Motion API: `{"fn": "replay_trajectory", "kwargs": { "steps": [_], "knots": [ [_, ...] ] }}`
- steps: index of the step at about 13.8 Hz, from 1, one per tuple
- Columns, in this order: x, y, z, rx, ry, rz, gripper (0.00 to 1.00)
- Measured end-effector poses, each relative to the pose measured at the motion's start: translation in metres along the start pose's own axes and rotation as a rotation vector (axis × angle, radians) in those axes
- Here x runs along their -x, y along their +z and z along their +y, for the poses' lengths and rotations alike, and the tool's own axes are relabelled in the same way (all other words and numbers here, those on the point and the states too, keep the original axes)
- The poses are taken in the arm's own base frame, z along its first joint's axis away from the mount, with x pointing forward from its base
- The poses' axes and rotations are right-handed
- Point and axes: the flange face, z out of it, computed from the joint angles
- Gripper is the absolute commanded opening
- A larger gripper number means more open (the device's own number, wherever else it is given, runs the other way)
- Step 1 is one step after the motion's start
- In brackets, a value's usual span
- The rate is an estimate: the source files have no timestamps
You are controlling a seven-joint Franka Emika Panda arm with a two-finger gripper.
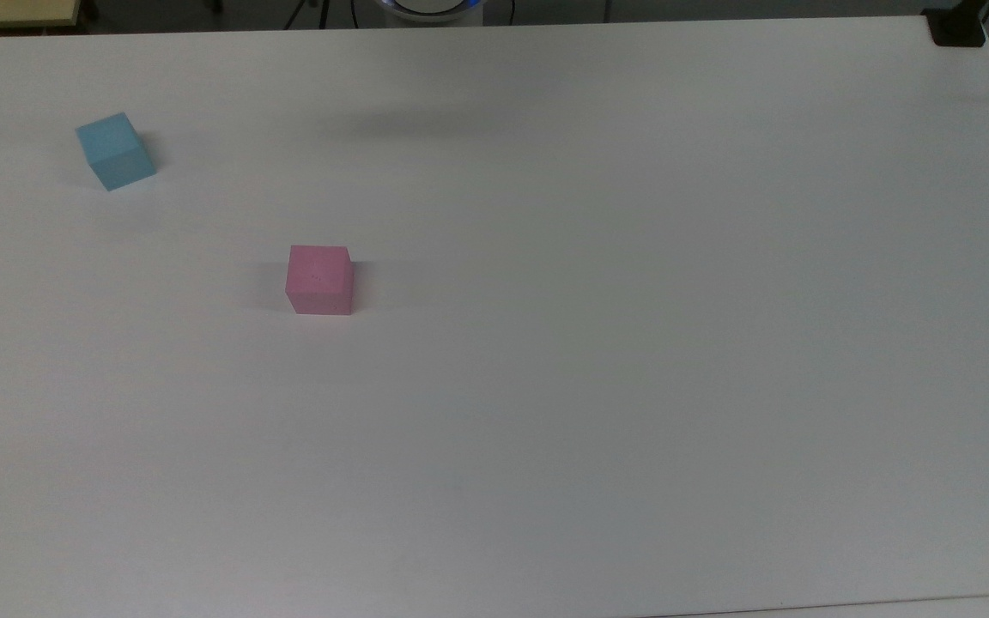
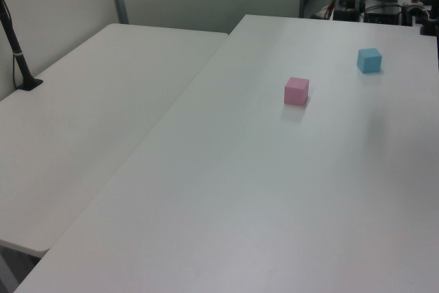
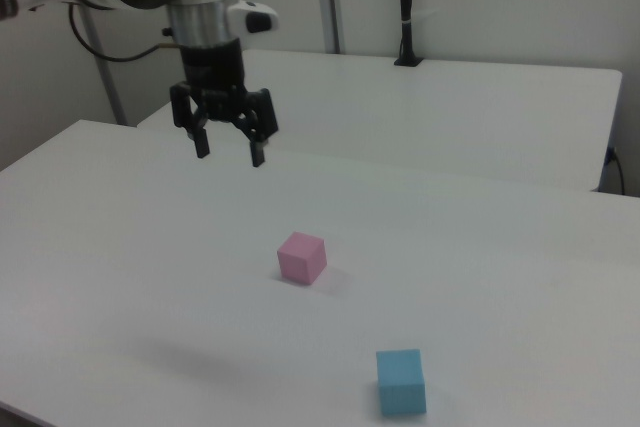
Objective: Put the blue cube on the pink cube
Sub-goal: 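Move the open gripper over the light-blue cube, then lower the gripper around the light-blue cube and close it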
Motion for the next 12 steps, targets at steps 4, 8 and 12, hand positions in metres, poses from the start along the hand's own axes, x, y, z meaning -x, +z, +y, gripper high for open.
{"fn": "replay_trajectory", "kwargs": {
  "steps": [4,8,12],
  "knots": [
    [0.02,0.019,0.077,-0.019,-0.066,-0.015,1.0],
    [0.031,0.057,0.144,-0.004,-0.049,0.003,1.0],
    [0.021,0.144,0.19,0.079,-0.073,0.051,1.0]
  ]
}}
